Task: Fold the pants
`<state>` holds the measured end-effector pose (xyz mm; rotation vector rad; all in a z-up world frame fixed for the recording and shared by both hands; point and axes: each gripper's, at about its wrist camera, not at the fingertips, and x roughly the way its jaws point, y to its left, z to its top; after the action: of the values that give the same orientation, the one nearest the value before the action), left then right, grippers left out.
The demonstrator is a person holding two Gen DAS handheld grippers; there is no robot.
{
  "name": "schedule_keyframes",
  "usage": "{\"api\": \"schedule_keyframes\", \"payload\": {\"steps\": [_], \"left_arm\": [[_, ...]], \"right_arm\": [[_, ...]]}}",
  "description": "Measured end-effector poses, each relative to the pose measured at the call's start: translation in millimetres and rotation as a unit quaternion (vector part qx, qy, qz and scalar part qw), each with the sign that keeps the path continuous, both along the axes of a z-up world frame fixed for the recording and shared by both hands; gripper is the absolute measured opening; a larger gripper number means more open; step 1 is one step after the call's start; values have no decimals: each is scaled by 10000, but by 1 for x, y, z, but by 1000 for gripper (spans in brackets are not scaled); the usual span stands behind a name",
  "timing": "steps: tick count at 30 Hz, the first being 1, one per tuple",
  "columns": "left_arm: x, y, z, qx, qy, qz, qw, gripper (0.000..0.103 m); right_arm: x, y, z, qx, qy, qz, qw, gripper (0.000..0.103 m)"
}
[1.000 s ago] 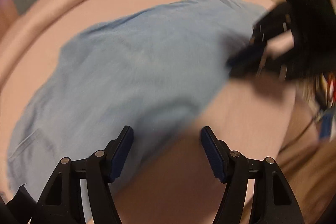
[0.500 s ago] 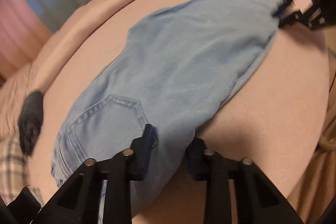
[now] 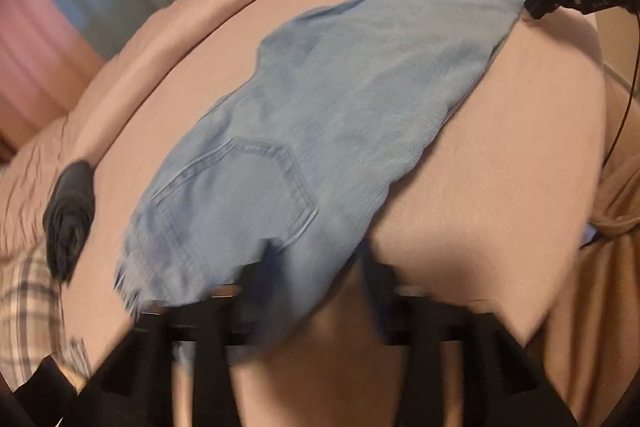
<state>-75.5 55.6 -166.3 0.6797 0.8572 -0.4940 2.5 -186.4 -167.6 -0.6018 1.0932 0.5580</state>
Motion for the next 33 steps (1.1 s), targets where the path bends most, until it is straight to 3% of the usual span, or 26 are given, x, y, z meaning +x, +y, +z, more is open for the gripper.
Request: {"api": "schedule_keyframes", "payload": {"steps": [2, 4, 6, 8, 10, 11, 12, 13, 16, 18, 20, 22, 24, 26, 27, 30, 33], "left_arm": [[-6, 12, 16, -435, 71, 54, 9990, 67], [0, 26, 32, -1302, 181, 308, 9908, 67], [12, 36, 36, -1931, 189, 686, 9786, 73], [33, 45, 28, -2343, 235, 1199, 9644, 74], [49, 50, 14, -2319, 315, 1649, 9581, 74], [59, 54, -2, -1924, 288, 2019, 9599, 72], [62, 58, -12, -1711, 342, 2124, 9615, 64], [60, 63, -16, -1797, 351, 2071, 9610, 64], [55, 68, -11, -1820, 281, 1972, 9629, 59], [55, 69, -7, -1773, 324, 1975, 9636, 58], [55, 65, 2, -1615, 350, 2084, 9640, 59], [49, 57, 18, -1499, 225, 2063, 9667, 66], [49, 49, 29, -1773, 205, 1940, 9646, 72], [54, 38, 40, -2180, 307, 1833, 9581, 77], [60, 28, 44, -2382, 392, 1770, 9541, 82], [76, -9, 44, -2755, 720, 1517, 9465, 83], [95, -57, 37, -2923, 1066, 1158, 9433, 83]], "right_arm": [[-3, -13, 22, 360, -122, -24, 9993, 11], [0, -35, 38, 666, -276, -370, 9967, 19], [8, -67, 43, 902, -412, -1131, 9886, 20], [27, -102, 35, 1139, -305, -2052, 9716, 21], [41, -126, 20, 1278, -134, -2658, 9554, 22], [43, -137, 12, 1224, -145, -2885, 9495, 19], [43, -144, 4, 1021, -204, -3018, 9477, 17], [40, -153, -4, 811, -267, -3135, 9457, 16], [27, -189, -5, 1154, -346, -3558, 9267, 0], [29, -194, -3, 1432, -203, -3609, 9213, 0], [31, -190, 4, 1387, -173, -3538, 9248, 0], [31, -194, 15, 1399, -299, -3582, 9226, 12], [33, -209, 23, 1893, -424, -3836, 9029, 25], [24, -232, 28, 2552, -428, -4281, 8659, 40], [16, -243, 27, 2787, -398, -4475, 8488, 42], [-11, -267, 13, 3398, -226, -4990, 7969, 44], [-32, -272, 1, 3841, -20, -5158, 7658, 44]]}}
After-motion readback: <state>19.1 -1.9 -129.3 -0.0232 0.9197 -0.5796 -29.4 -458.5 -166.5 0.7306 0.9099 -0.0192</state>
